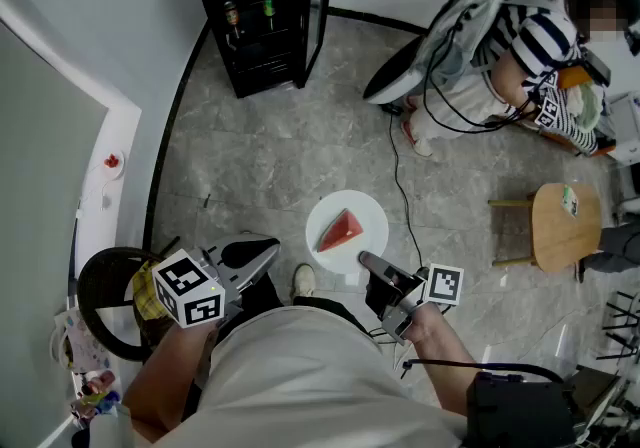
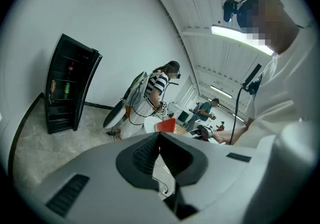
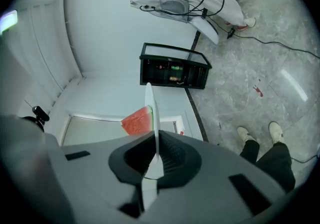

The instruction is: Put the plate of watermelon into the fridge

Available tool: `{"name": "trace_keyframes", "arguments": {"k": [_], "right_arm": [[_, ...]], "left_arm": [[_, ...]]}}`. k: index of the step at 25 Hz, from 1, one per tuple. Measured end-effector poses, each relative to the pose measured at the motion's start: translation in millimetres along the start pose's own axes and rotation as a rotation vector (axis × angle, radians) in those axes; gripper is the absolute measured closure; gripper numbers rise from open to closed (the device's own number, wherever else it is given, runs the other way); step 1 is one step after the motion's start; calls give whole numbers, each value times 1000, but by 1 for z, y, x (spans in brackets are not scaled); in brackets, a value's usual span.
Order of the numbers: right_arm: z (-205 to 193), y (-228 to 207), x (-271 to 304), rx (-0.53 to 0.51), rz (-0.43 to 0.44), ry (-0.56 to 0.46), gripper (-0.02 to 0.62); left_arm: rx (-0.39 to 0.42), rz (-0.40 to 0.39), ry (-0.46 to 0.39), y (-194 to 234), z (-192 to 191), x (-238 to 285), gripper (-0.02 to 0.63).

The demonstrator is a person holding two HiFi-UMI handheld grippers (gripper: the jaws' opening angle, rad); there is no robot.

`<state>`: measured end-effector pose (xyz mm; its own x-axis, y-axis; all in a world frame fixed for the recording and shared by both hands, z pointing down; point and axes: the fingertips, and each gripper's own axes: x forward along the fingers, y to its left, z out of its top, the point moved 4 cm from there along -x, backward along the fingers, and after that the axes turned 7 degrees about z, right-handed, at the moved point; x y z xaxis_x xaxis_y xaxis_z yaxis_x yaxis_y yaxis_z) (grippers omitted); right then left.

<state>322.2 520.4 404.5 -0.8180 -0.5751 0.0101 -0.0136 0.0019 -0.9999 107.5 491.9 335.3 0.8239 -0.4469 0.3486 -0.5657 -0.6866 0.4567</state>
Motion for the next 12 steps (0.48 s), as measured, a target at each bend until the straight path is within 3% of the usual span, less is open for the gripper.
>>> {"name": "trace_keyframes", "arguments": {"k": [12], "right_arm": [[17, -1, 2, -7, -21, 32, 574]], "left_arm": [[1, 4, -7, -3, 14, 11, 594]]}}
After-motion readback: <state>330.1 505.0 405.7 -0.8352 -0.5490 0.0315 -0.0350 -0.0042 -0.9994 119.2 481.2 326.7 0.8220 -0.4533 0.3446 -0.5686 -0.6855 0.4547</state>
